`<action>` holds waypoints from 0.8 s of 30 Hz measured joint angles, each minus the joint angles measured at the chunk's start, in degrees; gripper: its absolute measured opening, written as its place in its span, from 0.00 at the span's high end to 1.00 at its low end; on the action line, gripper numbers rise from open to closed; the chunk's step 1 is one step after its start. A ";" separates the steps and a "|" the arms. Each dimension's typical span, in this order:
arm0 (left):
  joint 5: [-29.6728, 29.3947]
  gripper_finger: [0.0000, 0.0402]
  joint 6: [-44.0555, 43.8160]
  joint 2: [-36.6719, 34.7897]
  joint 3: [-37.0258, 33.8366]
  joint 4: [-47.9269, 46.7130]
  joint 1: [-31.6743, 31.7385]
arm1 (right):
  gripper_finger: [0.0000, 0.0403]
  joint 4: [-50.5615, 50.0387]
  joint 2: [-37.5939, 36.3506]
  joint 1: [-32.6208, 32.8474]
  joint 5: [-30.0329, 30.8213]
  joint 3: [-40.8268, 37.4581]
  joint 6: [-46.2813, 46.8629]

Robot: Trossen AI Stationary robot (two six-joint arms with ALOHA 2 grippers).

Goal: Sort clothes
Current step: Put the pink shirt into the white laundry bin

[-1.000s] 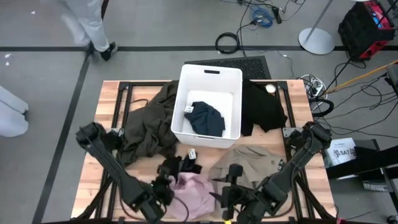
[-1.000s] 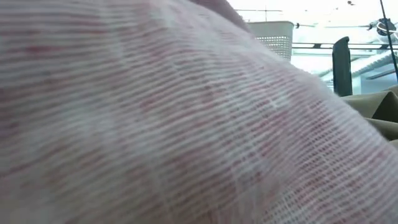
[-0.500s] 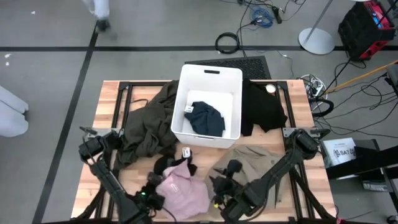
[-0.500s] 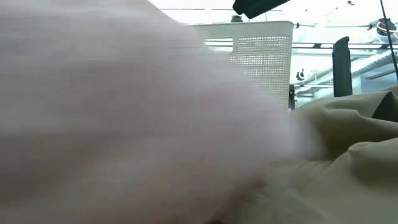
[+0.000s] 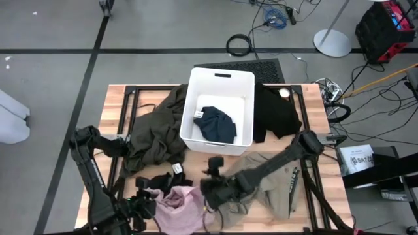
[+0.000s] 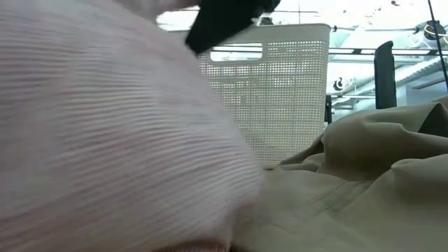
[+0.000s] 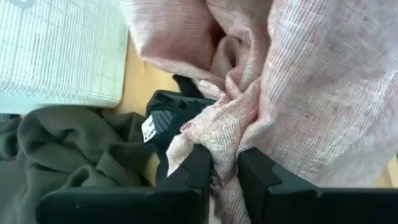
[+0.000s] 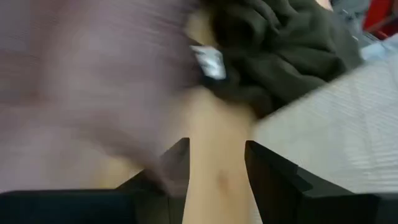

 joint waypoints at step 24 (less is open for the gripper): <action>-7.19 0.88 23.87 0.30 -0.04 10.63 7.84 | 0.55 -3.51 -2.44 4.27 -11.90 21.66 -3.41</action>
